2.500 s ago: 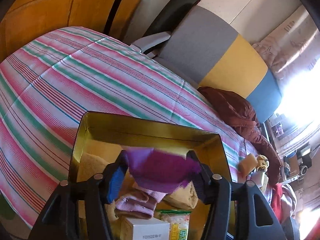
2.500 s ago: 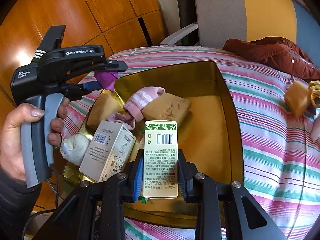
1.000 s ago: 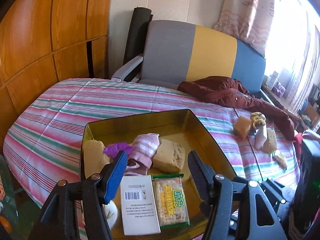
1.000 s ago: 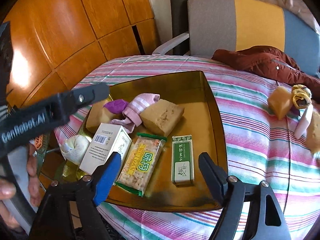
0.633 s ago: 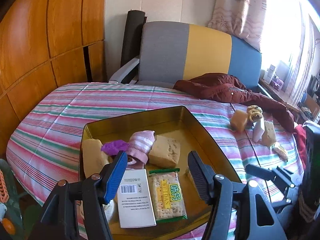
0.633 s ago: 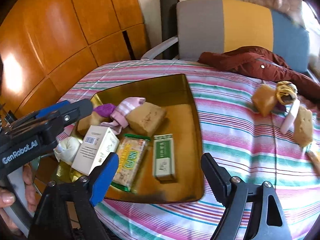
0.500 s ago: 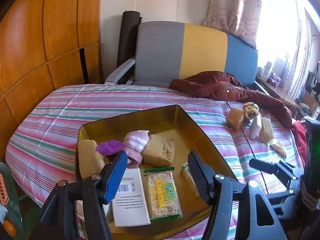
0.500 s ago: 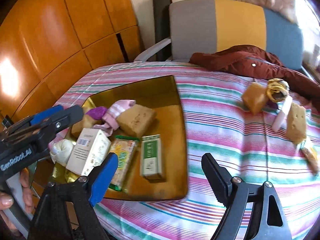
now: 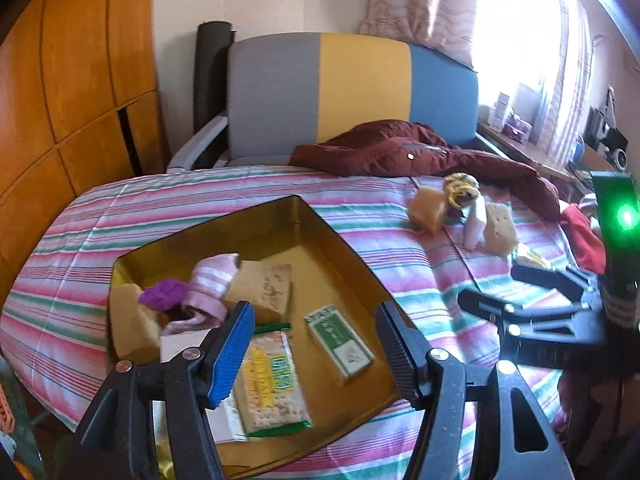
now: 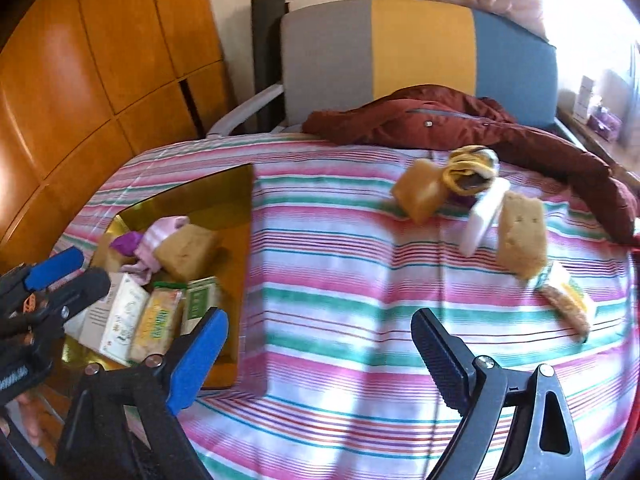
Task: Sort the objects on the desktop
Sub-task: 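Withdraw both open tools from tray toward remaining pile, then close right tool on brown sponge while left tool grasps yellow knit toy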
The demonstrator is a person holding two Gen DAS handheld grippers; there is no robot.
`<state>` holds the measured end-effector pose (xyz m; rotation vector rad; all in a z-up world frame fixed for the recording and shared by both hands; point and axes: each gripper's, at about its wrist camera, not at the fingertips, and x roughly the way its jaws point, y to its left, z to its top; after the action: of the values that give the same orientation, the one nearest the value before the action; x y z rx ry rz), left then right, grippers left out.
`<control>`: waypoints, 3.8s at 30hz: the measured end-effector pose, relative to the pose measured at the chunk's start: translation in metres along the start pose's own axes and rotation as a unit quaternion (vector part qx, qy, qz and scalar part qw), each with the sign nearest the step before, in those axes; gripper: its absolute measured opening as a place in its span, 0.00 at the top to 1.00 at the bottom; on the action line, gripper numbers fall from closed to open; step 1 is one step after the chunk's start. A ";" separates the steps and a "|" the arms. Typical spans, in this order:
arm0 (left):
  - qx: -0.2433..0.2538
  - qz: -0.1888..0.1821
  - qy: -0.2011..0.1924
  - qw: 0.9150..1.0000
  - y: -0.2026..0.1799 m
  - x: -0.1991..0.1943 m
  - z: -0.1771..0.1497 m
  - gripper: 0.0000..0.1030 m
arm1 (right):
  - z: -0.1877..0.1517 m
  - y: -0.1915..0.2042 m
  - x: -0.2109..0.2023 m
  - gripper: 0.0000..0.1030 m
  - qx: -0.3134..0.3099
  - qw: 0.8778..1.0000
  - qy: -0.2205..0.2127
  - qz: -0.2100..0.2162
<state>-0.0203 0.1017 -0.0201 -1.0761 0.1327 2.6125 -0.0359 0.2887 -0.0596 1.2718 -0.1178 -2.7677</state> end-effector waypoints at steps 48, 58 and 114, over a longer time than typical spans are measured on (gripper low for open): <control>0.039 -0.076 0.083 0.993 -0.084 0.079 0.028 0.38 | 0.039 -0.203 0.052 0.06 0.117 0.990 0.002 -0.084; 0.032 -0.103 0.082 0.991 -0.103 0.105 0.062 0.38 | 0.041 -0.211 0.068 0.08 0.108 0.991 0.009 -0.074; -0.106 -0.287 0.146 0.941 -0.143 0.248 0.153 0.61 | 0.039 -0.212 0.083 0.22 0.108 0.992 0.006 -0.061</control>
<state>-0.2427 0.3301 -0.0800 -1.3310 -0.3558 1.9656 -0.1299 0.4902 -0.1198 1.3872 -0.3603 -2.9155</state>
